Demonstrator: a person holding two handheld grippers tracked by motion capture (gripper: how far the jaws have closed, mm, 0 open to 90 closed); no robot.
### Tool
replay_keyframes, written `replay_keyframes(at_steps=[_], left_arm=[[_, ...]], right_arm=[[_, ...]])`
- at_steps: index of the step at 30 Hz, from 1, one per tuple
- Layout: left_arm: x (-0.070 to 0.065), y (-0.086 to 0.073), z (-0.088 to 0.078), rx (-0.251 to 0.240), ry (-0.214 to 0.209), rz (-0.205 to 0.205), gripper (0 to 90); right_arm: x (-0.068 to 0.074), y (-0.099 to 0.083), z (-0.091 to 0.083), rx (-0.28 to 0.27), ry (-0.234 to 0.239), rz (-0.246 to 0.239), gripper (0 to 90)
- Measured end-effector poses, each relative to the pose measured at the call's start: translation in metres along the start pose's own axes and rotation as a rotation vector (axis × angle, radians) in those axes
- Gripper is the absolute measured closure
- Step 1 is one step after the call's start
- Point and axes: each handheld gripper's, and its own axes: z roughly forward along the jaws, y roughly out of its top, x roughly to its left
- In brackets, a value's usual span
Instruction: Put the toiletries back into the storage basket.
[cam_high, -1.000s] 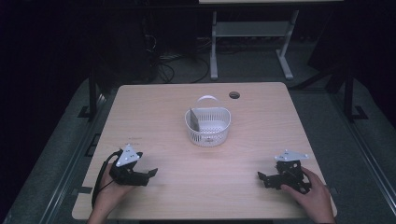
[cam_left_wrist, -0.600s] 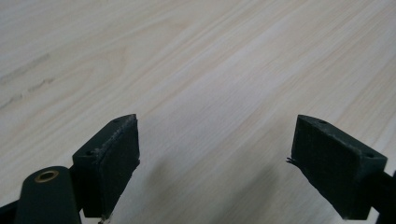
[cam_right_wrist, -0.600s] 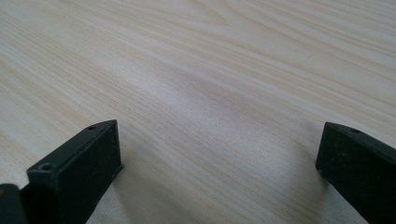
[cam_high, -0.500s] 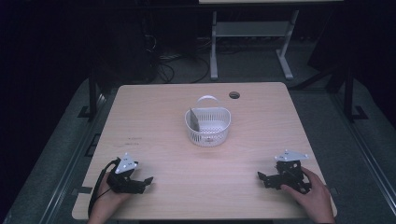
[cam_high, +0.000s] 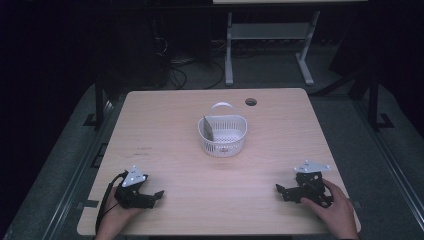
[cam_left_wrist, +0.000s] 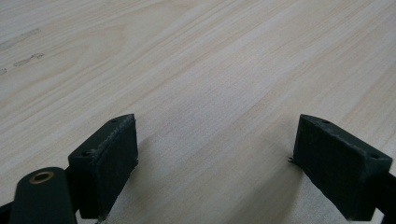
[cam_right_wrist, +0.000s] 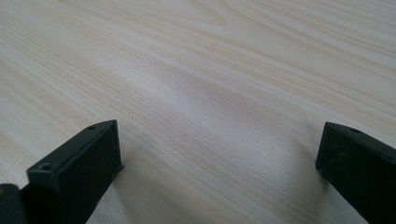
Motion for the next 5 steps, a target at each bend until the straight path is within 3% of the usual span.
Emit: replay_keyframes(at_steps=[5], left_arm=[[0.0,0.0,0.0,0.0,0.0,0.0,12.9]], right_arm=[[0.0,0.0,0.0,0.0,0.0,0.0,0.0]])
